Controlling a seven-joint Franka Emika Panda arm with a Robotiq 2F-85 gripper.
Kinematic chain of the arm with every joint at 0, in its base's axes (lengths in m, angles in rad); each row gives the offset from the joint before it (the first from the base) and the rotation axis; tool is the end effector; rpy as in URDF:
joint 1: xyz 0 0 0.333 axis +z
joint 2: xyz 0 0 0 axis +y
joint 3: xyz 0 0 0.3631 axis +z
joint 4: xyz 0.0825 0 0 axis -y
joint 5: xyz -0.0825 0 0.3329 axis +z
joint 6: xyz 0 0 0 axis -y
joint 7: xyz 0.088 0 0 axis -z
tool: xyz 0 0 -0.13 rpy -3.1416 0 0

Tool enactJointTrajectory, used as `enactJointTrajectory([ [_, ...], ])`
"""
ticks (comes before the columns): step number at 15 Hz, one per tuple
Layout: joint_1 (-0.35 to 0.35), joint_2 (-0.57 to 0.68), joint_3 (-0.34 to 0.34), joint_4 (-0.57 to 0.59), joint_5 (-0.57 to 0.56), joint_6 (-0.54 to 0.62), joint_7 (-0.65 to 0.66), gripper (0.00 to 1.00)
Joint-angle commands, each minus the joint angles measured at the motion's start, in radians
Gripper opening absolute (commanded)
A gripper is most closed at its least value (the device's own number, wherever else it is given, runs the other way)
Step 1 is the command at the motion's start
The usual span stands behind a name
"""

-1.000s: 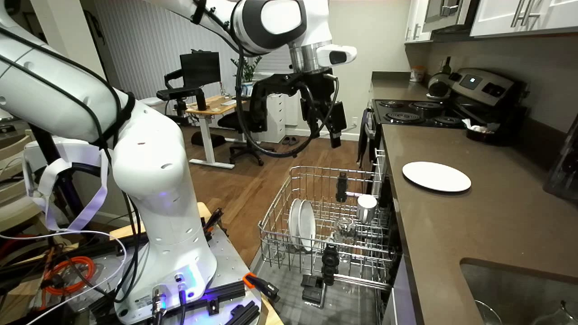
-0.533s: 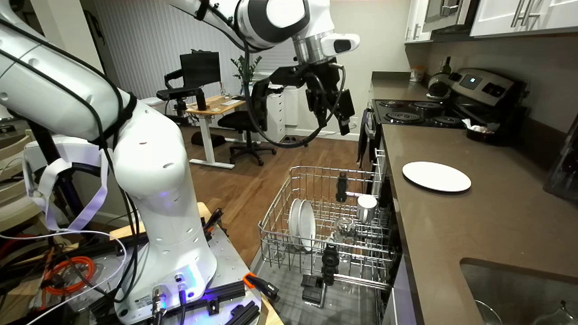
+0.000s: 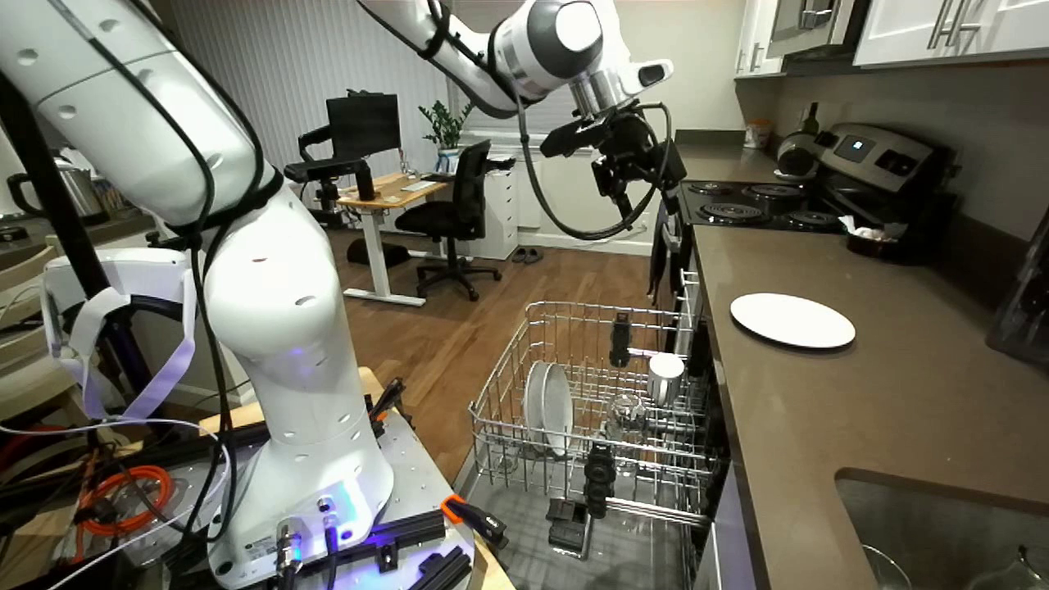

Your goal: Put the plate in the dishwasher

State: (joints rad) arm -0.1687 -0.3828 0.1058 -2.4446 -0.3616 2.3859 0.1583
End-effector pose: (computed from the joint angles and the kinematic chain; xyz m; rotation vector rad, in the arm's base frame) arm 0.3982 -0.0296 0.5221 2.7921 0.0036 0.4657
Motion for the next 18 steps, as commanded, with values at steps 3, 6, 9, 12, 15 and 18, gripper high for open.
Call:
enactJointTrajectory([
  [3,0.007,0.306,0.070,0.240,-0.354,-0.025,0.222,1.00],
  [6,0.068,0.444,0.027,0.351,-0.482,-0.077,0.289,1.00],
  [9,0.131,0.567,-0.018,0.457,-0.509,-0.155,0.292,1.00],
  [12,0.194,0.615,-0.056,0.430,-0.547,-0.176,0.358,1.00],
  [15,0.247,0.667,-0.085,0.390,-0.617,-0.154,0.475,1.00],
  [18,0.282,0.694,-0.093,0.337,-0.694,-0.135,0.590,1.00],
])
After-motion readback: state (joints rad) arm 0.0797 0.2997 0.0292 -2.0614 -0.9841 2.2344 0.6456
